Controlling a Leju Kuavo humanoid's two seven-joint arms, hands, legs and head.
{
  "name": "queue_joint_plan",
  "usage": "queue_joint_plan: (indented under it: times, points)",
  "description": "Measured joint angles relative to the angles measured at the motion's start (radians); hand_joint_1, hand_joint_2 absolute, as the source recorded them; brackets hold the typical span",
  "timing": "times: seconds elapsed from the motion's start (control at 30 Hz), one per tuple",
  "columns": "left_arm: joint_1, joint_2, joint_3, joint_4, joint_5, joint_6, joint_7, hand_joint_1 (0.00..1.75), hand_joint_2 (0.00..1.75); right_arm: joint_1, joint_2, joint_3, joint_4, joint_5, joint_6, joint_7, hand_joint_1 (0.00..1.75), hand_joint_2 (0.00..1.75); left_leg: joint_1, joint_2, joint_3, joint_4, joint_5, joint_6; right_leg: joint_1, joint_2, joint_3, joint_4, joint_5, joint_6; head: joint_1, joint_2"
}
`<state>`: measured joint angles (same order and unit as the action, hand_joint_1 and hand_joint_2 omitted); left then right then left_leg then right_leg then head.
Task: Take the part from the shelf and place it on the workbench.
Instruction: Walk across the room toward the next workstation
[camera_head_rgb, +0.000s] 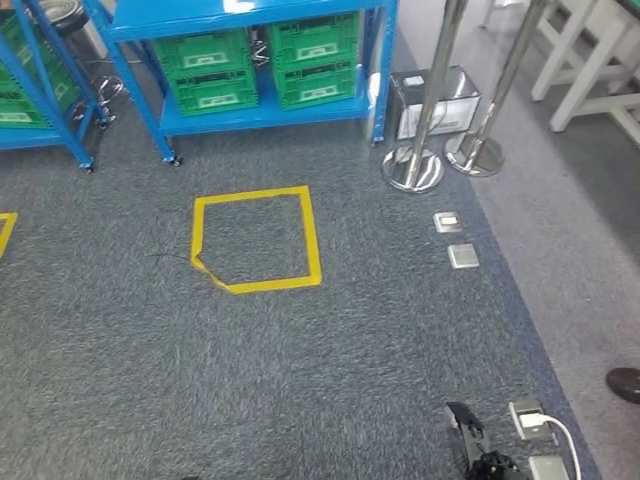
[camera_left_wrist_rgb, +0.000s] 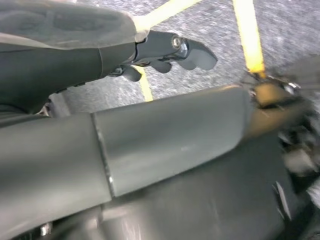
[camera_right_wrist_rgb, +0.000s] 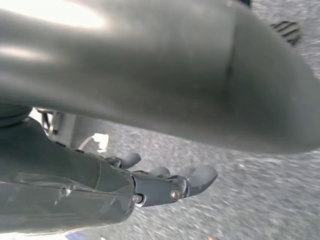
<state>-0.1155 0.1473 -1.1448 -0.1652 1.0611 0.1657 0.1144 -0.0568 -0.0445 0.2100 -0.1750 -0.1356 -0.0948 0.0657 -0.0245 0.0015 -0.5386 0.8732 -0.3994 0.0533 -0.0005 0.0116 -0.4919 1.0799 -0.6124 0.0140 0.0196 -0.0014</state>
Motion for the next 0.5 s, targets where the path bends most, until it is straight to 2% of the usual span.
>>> queue_joint_plan:
  times: [0.03, 0.07, 0.1, 0.13, 0.2, 0.23, 0.27, 0.3, 0.37, 0.4, 0.43, 0.47, 0.5]
  points:
    - [-0.001, -0.003, 0.000, 0.000, 0.000, 0.000, 0.000, 0.00, 0.00, -0.001, 0.000, 0.000, 0.000, 0.000, 0.000, 0.000, 0.00, 0.00, 0.003, 0.000, 0.011, -0.002, -0.007, -0.001, -0.005, 0.000, -0.043, 0.069, -0.021, 0.007, 0.003, 0.000]
    - [-0.001, -0.006, 0.000, 0.000, 0.000, -0.001, 0.000, 0.00, 0.00, 0.000, -0.001, 0.000, 0.000, 0.001, -0.001, 0.000, 0.00, 0.00, 0.007, -0.001, 0.021, -0.001, -0.016, -0.005, -0.010, -0.001, -0.082, 0.121, -0.029, 0.014, 0.006, 0.000]
    - [0.000, -0.009, 0.000, 0.000, 0.001, -0.001, 0.000, 0.00, 0.00, 0.001, -0.002, 0.000, 0.000, 0.002, -0.001, -0.001, 0.00, 0.00, 0.012, -0.002, 0.032, 0.001, -0.027, -0.010, -0.015, -0.001, -0.107, 0.141, -0.016, 0.022, 0.008, 0.000]
    - [0.002, -0.011, 0.000, 0.000, 0.001, -0.001, 0.000, 0.00, 0.00, 0.001, -0.002, 0.000, 0.000, 0.003, -0.001, -0.002, 0.00, 0.00, 0.018, -0.003, 0.045, 0.006, -0.039, -0.016, -0.021, -0.002, -0.115, 0.121, 0.021, 0.032, 0.012, 0.000]
    - [0.004, -0.012, 0.000, 0.000, 0.002, -0.001, 0.000, 0.00, 0.00, 0.003, -0.002, 0.000, 0.000, 0.004, 0.000, -0.003, 0.00, 0.00, 0.028, -0.005, 0.065, 0.022, -0.067, -0.032, -0.034, -0.006, -0.092, 0.008, 0.119, 0.054, 0.018, 0.000]
    - [0.004, -0.010, 0.000, 0.000, 0.003, -0.001, 0.000, 0.00, 0.00, 0.004, -0.002, 0.000, 0.001, 0.005, 0.000, -0.003, 0.00, 0.00, 0.030, -0.006, 0.069, 0.035, -0.081, -0.041, -0.038, -0.007, -0.076, -0.043, 0.146, 0.060, 0.023, 0.000]
    - [0.002, -0.009, 0.000, 0.000, 0.003, 0.000, 0.000, 0.00, 0.00, 0.003, -0.002, 0.001, 0.001, 0.005, 0.001, -0.003, 0.00, 0.00, 0.030, -0.007, 0.067, 0.045, -0.090, -0.048, -0.039, -0.007, -0.066, -0.073, 0.152, 0.057, 0.026, 0.000]
    - [0.001, -0.009, 0.000, 0.001, 0.003, 0.000, 0.000, 0.00, 0.00, 0.003, -0.002, 0.001, 0.002, 0.005, 0.001, -0.004, 0.00, 0.00, 0.029, -0.008, 0.063, 0.052, -0.096, -0.055, -0.036, -0.006, -0.063, -0.079, 0.141, 0.050, 0.025, 0.000]
    - [-0.001, -0.009, 0.000, 0.000, 0.003, 0.000, 0.000, 0.00, 0.00, 0.002, -0.002, 0.001, 0.001, 0.005, 0.001, -0.004, 0.00, 0.00, 0.029, -0.008, 0.059, 0.056, -0.101, -0.064, -0.031, -0.003, -0.060, -0.082, 0.127, 0.024, 0.018, 0.000]
    - [-0.002, -0.008, 0.000, 0.000, 0.003, 0.001, 0.000, 0.00, 0.00, 0.002, -0.002, 0.001, 0.001, 0.005, 0.001, -0.004, 0.00, 0.00, 0.030, -0.007, 0.058, 0.063, -0.107, -0.068, -0.031, -0.003, -0.057, -0.083, 0.125, 0.017, 0.013, 0.000]
    - [-0.003, -0.008, 0.000, 0.000, 0.003, 0.001, 0.000, 0.00, 0.00, 0.003, -0.002, 0.001, 0.001, 0.005, 0.001, -0.004, 0.00, 0.00, 0.031, -0.007, 0.047, 0.089, -0.121, -0.073, -0.032, -0.003, -0.052, -0.085, 0.122, 0.010, 0.009, 0.000]
    - [-0.004, -0.008, 0.000, 0.000, 0.003, 0.001, 0.000, 0.00, 0.00, 0.002, -0.002, 0.001, 0.001, 0.005, 0.002, -0.004, 0.00, 0.00, 0.032, -0.006, 0.024, 0.136, -0.141, -0.077, -0.032, -0.003, -0.047, -0.086, 0.120, 0.004, 0.004, 0.000]
    - [-0.004, -0.008, 0.000, 0.000, 0.003, 0.002, 0.000, 0.00, 0.00, 0.001, -0.002, 0.001, 0.001, 0.005, 0.002, -0.004, 0.00, 0.00, 0.033, -0.006, -0.013, 0.205, -0.167, -0.080, -0.031, -0.003, -0.043, -0.087, 0.117, -0.001, -0.002, 0.000]
